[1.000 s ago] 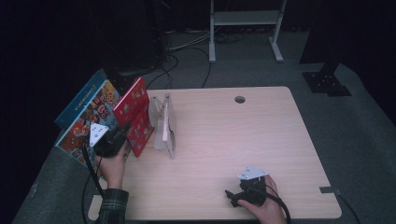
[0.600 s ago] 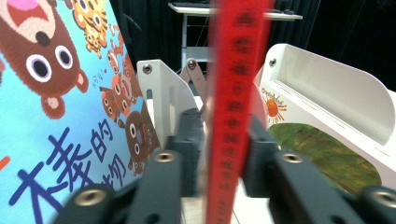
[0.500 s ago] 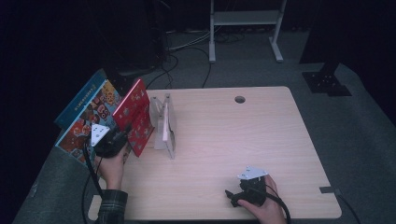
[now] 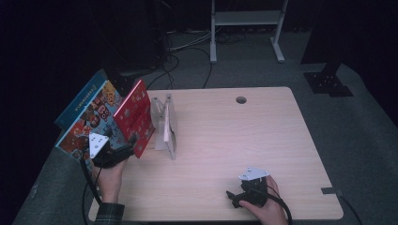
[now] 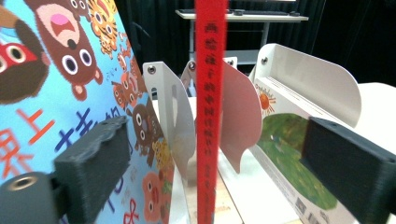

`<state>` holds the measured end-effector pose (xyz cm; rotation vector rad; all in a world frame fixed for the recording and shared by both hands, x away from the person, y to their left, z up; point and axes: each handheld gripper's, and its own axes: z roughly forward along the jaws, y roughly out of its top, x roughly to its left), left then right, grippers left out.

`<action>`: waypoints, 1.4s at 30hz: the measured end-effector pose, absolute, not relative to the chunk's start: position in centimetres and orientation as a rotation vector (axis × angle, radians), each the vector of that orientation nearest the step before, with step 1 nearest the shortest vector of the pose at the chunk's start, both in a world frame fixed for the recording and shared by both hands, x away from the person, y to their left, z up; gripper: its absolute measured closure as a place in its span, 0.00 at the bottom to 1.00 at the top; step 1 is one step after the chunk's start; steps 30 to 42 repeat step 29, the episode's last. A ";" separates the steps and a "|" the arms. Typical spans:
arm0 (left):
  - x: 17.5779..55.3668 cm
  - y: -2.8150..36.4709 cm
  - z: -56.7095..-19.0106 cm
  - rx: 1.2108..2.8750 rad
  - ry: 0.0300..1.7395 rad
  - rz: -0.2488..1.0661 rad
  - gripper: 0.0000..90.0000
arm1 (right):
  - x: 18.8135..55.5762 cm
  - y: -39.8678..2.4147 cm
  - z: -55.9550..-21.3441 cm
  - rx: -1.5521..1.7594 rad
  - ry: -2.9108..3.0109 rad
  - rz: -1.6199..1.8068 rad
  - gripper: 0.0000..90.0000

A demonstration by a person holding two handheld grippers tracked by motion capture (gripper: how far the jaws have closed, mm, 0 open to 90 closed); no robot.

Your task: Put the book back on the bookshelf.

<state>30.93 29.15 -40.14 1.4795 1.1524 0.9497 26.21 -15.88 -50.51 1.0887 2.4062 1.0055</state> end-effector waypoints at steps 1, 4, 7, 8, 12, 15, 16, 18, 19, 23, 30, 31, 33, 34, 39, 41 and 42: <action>30.6 29.1 -40.1 1.483 1.153 0.951 0.06 | 26.2 -15.9 -50.5 1.089 2.406 1.006 0.00; 29.5 28.8 -40.3 1.495 1.146 0.943 0.03 | 26.2 -15.9 -50.5 1.089 2.406 1.005 0.00; 28.5 28.7 -40.3 1.504 1.140 0.941 0.01 | 26.2 -15.9 -50.5 1.089 2.406 1.006 0.00; 28.0 28.7 -40.3 1.500 1.136 0.939 0.01 | 26.2 -15.9 -50.5 1.089 2.406 1.005 0.00; 26.8 28.6 -40.1 1.496 1.120 0.924 0.00 | 26.2 -15.9 -50.5 1.089 2.406 1.006 0.00; 25.9 28.5 -40.3 1.494 1.114 0.914 0.00 | 26.2 -15.9 -50.5 1.088 2.408 1.004 0.00; 25.6 28.4 -40.3 1.499 1.110 0.909 0.00 | 26.2 -15.9 -50.5 1.089 2.408 1.004 0.00; 25.4 28.4 -40.4 1.498 1.109 0.911 0.00 | 26.2 -15.9 -50.5 1.088 2.408 1.004 0.00; 25.2 28.3 -40.5 1.498 1.111 0.912 0.00 | 26.2 -15.9 -50.5 1.088 2.408 1.003 0.00; 24.6 28.3 -40.7 1.485 1.111 0.905 0.00 | 26.2 -15.9 -50.5 1.089 2.408 1.004 0.00; 24.3 28.6 -40.9 1.480 1.117 0.900 0.00 | 26.2 -15.9 -50.5 1.088 2.408 1.004 0.00; 24.3 28.6 -40.9 1.480 1.117 0.900 0.00 | 26.2 -15.9 -50.5 1.088 2.408 1.004 0.00; 24.3 28.6 -40.9 1.480 1.117 0.900 0.00 | 26.2 -15.9 -50.5 1.088 2.408 1.004 0.00; 24.3 28.6 -40.9 1.480 1.117 0.900 0.00 | 26.2 -15.9 -50.5 1.088 2.408 1.004 0.00; 24.3 28.6 -40.9 1.480 1.117 0.900 0.00 | 26.2 -15.9 -50.5 1.088 2.408 1.004 0.00; 24.3 28.6 -40.9 1.480 1.117 0.900 0.00 | 26.2 -15.9 -50.5 1.088 2.408 1.004 0.00; 24.3 28.6 -40.9 1.480 1.117 0.900 0.00 | 26.2 -15.9 -50.5 1.088 2.408 1.004 0.00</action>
